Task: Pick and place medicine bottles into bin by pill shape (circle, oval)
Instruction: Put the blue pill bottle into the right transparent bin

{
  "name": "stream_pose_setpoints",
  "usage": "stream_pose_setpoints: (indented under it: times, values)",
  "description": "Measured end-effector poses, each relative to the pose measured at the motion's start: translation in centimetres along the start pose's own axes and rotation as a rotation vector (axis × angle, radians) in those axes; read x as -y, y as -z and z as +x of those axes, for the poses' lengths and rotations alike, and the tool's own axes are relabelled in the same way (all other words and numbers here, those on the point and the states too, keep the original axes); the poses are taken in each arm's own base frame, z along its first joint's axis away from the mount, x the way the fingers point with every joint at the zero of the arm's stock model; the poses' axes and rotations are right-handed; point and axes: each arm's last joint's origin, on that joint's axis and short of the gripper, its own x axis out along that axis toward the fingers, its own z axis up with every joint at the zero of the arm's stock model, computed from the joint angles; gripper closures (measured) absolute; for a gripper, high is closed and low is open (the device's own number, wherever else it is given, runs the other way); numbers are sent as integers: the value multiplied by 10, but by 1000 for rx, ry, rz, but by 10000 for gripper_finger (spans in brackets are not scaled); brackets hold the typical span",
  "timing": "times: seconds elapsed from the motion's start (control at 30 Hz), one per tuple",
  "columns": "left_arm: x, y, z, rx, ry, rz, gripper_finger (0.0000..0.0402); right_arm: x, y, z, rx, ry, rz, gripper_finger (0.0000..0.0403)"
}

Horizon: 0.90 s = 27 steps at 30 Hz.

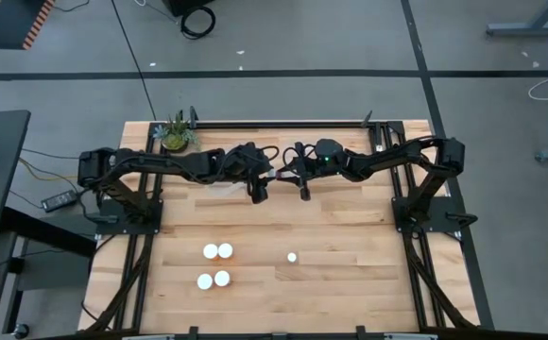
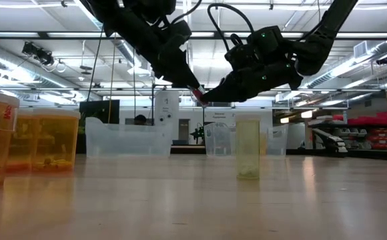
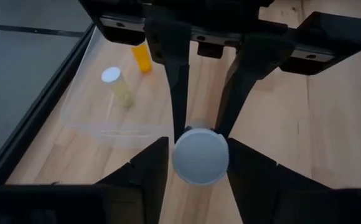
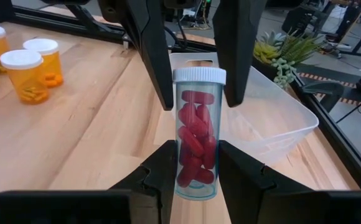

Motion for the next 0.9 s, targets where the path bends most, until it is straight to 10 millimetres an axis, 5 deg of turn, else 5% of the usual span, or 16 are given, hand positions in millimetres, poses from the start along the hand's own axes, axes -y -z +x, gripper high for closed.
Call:
stream_pose_setpoints:
  times: [0.27,0.53,0.9]
  values:
    - [0,0,0,3,-2,4,270,0,0,0,1,-1,10,285]
    - [0,0,0,6,-2,1,252,0,-1,0,4,-2,9,282]
    - [-1,-1,0,8,-9,-2,269,0,-1,0,6,-6,22,229]
